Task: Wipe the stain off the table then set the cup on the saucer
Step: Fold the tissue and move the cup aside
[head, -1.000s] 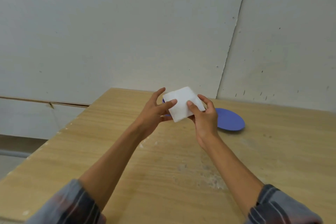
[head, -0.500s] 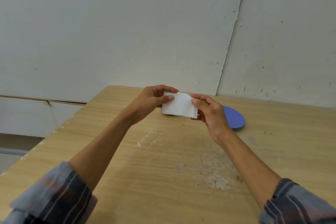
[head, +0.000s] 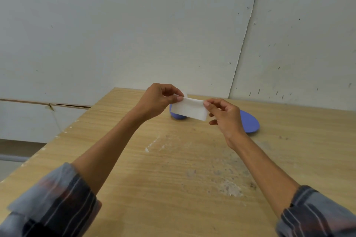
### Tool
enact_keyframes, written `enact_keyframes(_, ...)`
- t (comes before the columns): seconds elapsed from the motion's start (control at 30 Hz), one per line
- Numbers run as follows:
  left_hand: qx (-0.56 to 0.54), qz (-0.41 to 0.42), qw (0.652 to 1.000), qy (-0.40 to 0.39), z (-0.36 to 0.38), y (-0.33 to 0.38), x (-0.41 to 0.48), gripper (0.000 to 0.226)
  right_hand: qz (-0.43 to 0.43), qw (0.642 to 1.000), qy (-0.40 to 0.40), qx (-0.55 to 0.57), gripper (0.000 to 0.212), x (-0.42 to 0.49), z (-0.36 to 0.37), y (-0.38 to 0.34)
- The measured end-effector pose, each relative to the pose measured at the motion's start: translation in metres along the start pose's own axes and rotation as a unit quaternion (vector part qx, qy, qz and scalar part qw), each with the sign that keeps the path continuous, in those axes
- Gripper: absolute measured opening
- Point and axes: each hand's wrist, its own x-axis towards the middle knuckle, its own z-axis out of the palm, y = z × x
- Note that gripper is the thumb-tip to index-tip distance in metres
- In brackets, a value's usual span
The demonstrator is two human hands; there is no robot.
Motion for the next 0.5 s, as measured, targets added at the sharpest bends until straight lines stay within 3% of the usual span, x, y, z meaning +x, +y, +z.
enact_keyframes(0.17,0.079,0.030,0.996,-0.037,-0.005,0.004,0.009,0.006,0.017,0.997,-0.051,-0.046,0.003,0.005,-0.005,0.001)
enact_keyframes(0.4,0.145,0.042,0.979,-0.136,-0.012,0.019,0.024,0.009,-0.026,0.984,-0.167,-0.060,0.031,0.012,-0.011,-0.006)
enact_keyframes(0.5,0.178,0.040,0.967,-0.178,-0.013,0.025,0.030,0.008,-0.024,0.975,-0.206,-0.077,0.031,0.013,-0.005,-0.010)
